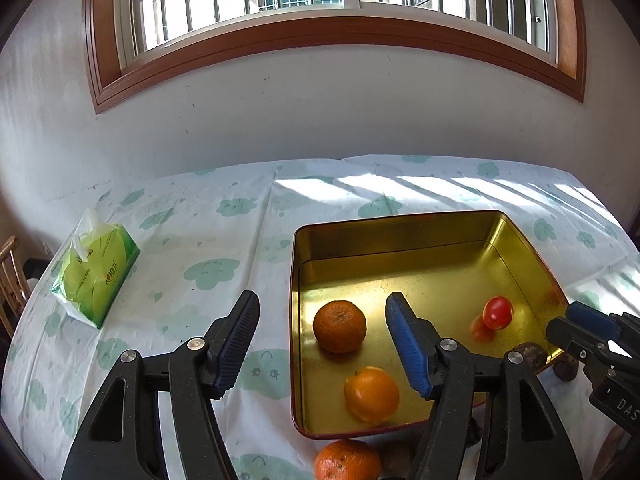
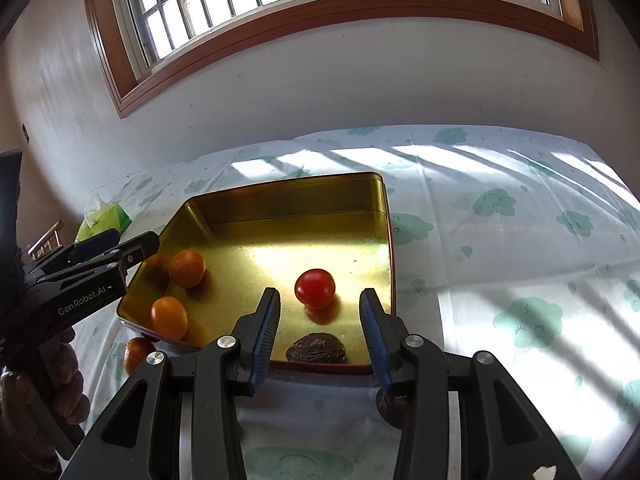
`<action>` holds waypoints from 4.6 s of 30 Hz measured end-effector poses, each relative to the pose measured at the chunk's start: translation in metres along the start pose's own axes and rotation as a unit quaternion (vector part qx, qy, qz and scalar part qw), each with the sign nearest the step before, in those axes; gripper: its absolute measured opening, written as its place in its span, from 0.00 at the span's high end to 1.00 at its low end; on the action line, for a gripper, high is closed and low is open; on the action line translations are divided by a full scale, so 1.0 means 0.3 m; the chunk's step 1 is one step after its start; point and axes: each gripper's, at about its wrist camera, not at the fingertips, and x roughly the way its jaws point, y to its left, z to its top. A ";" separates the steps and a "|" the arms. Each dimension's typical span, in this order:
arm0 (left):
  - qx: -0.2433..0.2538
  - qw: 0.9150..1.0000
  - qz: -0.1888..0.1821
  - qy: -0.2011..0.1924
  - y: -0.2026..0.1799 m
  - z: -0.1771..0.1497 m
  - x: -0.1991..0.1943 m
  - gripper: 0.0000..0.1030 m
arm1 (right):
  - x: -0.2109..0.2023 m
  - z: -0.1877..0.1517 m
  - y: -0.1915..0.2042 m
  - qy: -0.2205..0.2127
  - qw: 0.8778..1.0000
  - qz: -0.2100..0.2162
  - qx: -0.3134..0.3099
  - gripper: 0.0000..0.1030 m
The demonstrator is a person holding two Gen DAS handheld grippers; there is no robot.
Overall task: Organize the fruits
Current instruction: 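Grasp a dark brown wrinkled fruit with the left gripper while the right gripper grasps a small brown fruit, then lift the wrinkled fruit with the left gripper while the right gripper lifts the small brown fruit, then carry both fruits over the tin and open both grippers to drop them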
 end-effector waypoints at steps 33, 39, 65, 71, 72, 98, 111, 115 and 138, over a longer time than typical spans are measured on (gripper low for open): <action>-0.005 0.995 -0.050 0.081 -0.058 -0.339 -0.126 0.35 | -0.113 -0.301 -0.049 0.058 0.998 -0.021 -0.002 0.78; -0.016 0.994 -0.047 0.096 -0.072 -0.350 -0.083 0.37 | -0.108 -0.311 -0.051 0.062 0.998 -0.023 -0.006 0.78; -0.048 0.995 -0.009 0.087 -0.045 -0.407 -0.110 0.61 | -0.099 -0.312 -0.035 0.061 0.997 -0.039 -0.018 0.78; -0.047 0.995 -0.008 0.087 -0.043 -0.408 -0.110 0.61 | -0.099 -0.312 -0.034 0.061 0.997 -0.040 -0.019 0.78; -0.047 0.995 -0.008 0.087 -0.043 -0.408 -0.110 0.61 | -0.098 -0.312 -0.034 0.061 0.997 -0.040 -0.019 0.78; -0.050 0.995 -0.007 0.087 -0.045 -0.406 -0.110 0.60 | -0.099 -0.312 -0.035 0.060 0.997 -0.040 -0.019 0.78; -0.042 0.997 -0.014 0.057 -0.013 -0.370 -0.199 0.61 | -0.154 -0.287 -0.003 0.049 0.999 -0.016 -0.013 0.78; -0.042 0.998 -0.014 0.040 0.008 -0.319 -0.227 0.61 | -0.175 -0.259 0.034 0.038 0.999 -0.009 -0.023 0.78; -0.021 1.000 -0.011 0.007 -0.013 -0.120 -0.186 0.61 | -0.149 -0.040 0.142 -0.010 0.998 0.001 -0.055 0.78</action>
